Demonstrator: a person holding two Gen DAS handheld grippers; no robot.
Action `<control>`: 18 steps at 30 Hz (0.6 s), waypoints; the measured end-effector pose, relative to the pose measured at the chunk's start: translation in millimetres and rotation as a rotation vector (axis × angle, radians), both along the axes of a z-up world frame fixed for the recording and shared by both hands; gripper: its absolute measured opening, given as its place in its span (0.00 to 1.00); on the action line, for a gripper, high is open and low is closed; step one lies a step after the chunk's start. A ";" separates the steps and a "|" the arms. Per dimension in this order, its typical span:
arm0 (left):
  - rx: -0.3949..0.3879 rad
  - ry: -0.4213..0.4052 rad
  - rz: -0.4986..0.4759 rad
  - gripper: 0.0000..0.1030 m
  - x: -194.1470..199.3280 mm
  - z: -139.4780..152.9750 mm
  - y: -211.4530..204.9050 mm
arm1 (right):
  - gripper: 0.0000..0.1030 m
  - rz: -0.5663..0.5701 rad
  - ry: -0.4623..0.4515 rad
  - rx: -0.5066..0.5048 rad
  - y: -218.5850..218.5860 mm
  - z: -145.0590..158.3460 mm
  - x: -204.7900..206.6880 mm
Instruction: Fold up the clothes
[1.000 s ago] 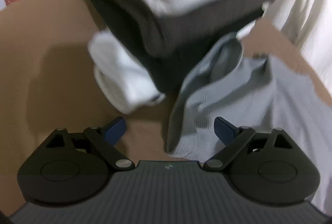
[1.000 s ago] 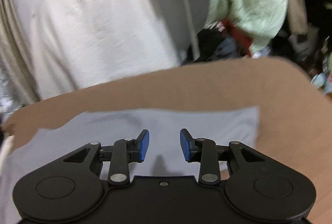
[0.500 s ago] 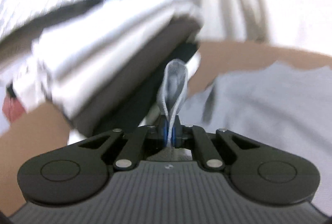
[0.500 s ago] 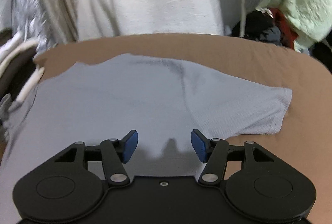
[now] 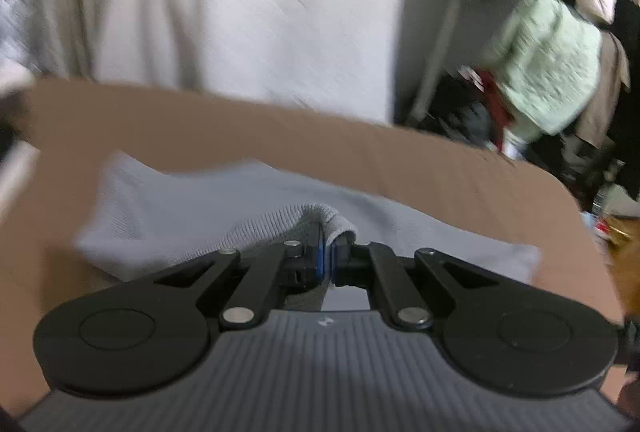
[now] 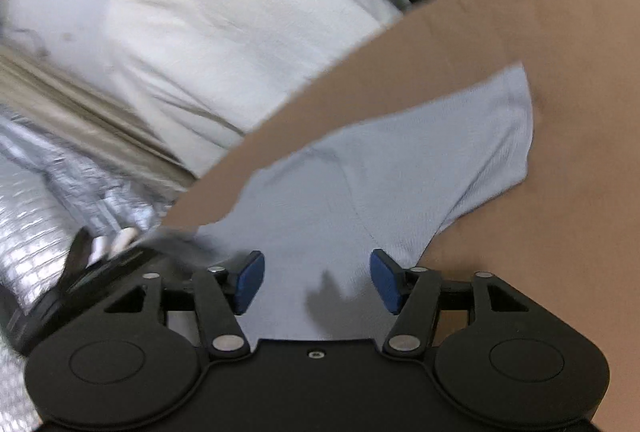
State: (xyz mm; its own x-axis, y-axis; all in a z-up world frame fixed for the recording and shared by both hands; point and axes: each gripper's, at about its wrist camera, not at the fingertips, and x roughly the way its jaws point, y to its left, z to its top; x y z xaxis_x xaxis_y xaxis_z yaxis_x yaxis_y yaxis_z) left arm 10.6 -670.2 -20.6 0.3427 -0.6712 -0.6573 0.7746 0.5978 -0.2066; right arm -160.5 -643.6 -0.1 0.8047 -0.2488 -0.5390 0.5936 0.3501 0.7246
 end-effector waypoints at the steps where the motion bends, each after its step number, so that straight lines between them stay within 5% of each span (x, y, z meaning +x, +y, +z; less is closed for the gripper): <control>1: 0.019 0.017 -0.008 0.03 -13.0 -9.6 -17.9 | 0.70 -0.010 -0.005 -0.001 -1.7 -2.1 -8.2; 8: 0.142 0.090 -0.016 0.03 -48.0 -83.5 -61.9 | 0.70 -0.147 -0.085 0.209 -35.5 -49.3 -36.2; 13: 0.151 0.110 -0.089 0.07 -48.0 -85.4 -40.4 | 0.70 -0.086 -0.122 0.185 -34.7 -46.1 -25.5; 18: 0.172 0.087 -0.019 0.47 -61.5 -62.4 15.3 | 0.70 -0.079 -0.148 0.273 -45.5 -65.3 -17.6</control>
State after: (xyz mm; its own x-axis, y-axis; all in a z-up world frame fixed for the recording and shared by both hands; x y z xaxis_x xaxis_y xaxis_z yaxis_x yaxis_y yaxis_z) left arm -50.8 -654.9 -83.0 0.2685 -0.5519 -0.7895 0.7696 0.6158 -0.1688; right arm -178.1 -689.1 -65.5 0.8631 -0.1760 -0.4733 0.4927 0.0879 0.8657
